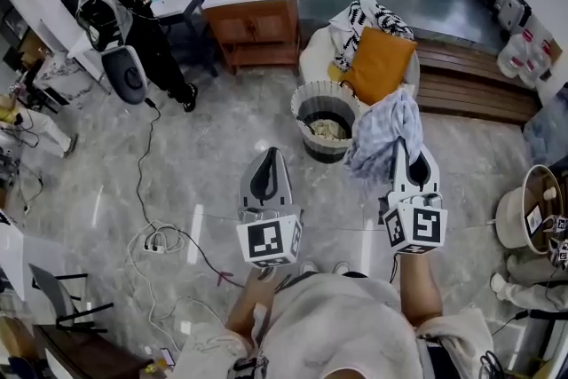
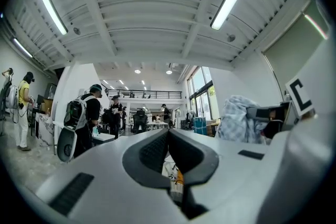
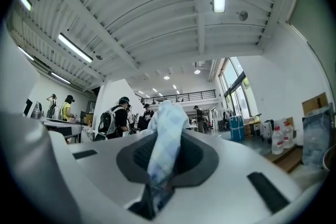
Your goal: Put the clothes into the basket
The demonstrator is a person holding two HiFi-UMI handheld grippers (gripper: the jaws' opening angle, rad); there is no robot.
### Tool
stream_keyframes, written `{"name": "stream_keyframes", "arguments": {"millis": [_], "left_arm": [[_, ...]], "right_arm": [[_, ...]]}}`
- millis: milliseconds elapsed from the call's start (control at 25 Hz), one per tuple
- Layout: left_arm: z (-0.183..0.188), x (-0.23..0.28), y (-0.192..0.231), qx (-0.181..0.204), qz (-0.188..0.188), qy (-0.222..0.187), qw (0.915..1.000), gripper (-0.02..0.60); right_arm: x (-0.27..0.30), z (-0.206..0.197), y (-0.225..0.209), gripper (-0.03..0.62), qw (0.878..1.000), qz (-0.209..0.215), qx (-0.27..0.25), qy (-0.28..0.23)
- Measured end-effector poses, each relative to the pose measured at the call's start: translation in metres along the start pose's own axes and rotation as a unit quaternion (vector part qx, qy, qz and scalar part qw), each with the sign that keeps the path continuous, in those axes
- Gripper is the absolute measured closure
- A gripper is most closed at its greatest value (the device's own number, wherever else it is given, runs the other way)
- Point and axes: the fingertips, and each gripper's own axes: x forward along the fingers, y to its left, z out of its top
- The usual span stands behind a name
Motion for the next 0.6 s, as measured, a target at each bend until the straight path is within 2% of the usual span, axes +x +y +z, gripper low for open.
{"name": "stream_keyframes", "arguments": {"millis": [280,600], "left_arm": [[-0.005,-0.010,0.047,-0.010,-0.001,-0.009,0.9999,0.577],[-0.011,-0.008,0.077,-0.021,0.004,-0.009,0.9997,0.577]], "right_arm": [[0.007,-0.005,0.045,0.566,1.000,-0.012,-0.022,-0.002],[0.018,-0.008,0.070,0.565,0.999,-0.004,-0.033,0.002]]}}
